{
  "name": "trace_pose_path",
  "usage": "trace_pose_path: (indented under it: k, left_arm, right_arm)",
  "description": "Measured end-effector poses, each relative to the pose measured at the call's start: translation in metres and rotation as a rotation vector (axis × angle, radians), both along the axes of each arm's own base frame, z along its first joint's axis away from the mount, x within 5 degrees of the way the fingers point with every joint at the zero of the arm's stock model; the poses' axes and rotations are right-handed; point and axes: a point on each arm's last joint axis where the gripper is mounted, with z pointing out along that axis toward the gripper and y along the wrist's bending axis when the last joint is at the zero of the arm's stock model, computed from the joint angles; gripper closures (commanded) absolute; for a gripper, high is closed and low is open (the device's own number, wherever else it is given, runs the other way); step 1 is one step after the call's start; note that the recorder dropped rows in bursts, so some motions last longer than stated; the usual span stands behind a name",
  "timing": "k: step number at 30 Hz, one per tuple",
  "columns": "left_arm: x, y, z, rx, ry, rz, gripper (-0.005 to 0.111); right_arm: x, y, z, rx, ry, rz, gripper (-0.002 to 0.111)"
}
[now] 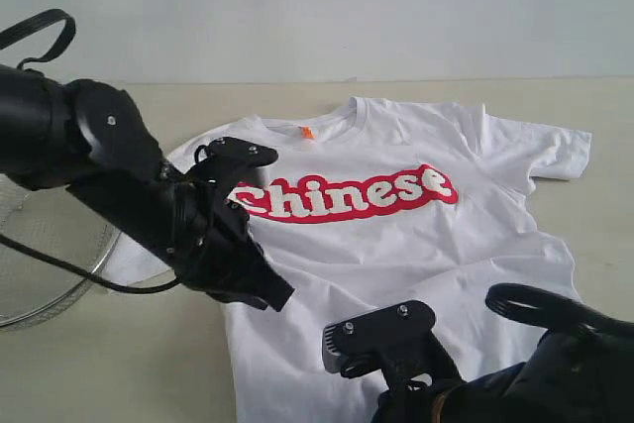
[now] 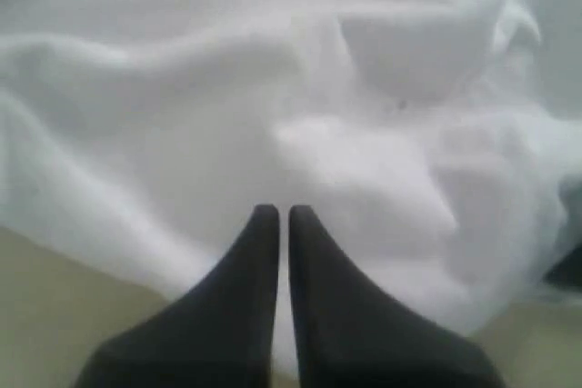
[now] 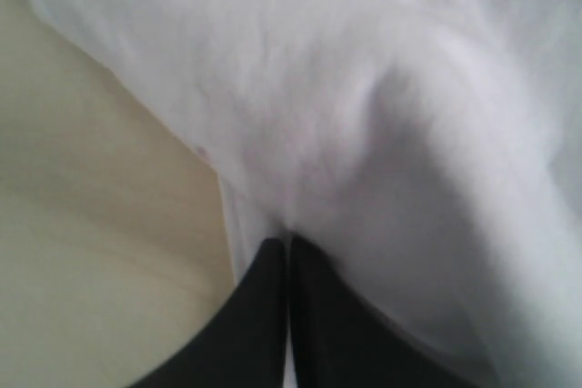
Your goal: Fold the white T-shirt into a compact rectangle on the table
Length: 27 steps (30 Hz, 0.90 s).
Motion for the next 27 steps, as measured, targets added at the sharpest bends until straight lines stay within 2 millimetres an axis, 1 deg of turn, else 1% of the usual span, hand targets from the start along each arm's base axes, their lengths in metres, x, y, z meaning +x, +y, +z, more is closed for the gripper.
trace_pose_path:
  k: [1,5,9,12,18,23,27]
  left_arm:
    - [0.006,-0.003,-0.001,0.007,-0.007,-0.013,0.102]
    - [0.015,-0.006,-0.009,0.055,0.013,-0.025,0.102]
    - [0.017,-0.006,-0.028,0.113,0.068,-0.052,0.102]
    - [0.017,-0.006,-0.037,0.131,0.088,-0.057,0.102]
    - [0.022,-0.005,-0.037,0.163,0.063,-0.059,0.102]
    - [0.042,-0.001,-0.033,0.173,0.016,-0.039,0.102]
    - [0.049,-0.004,-0.035,0.173,0.006,-0.037,0.102]
  right_arm:
    - [0.0,0.0,0.0,-0.002,0.003,0.0,0.108]
    - [-0.001,0.0,0.0,-0.005,0.007,0.001,0.108]
    - [-0.001,0.0,0.0,-0.005,0.007,0.001,0.108]
    - [-0.001,0.0,0.0,-0.005,0.007,0.001,0.108]
    - [-0.001,-0.001,-0.001,-0.014,0.019,0.003,0.108]
    - [-0.003,-0.002,0.0,-0.026,0.041,0.001,0.108]
    - [-0.004,-0.002,0.0,-0.026,0.053,-0.009,0.108]
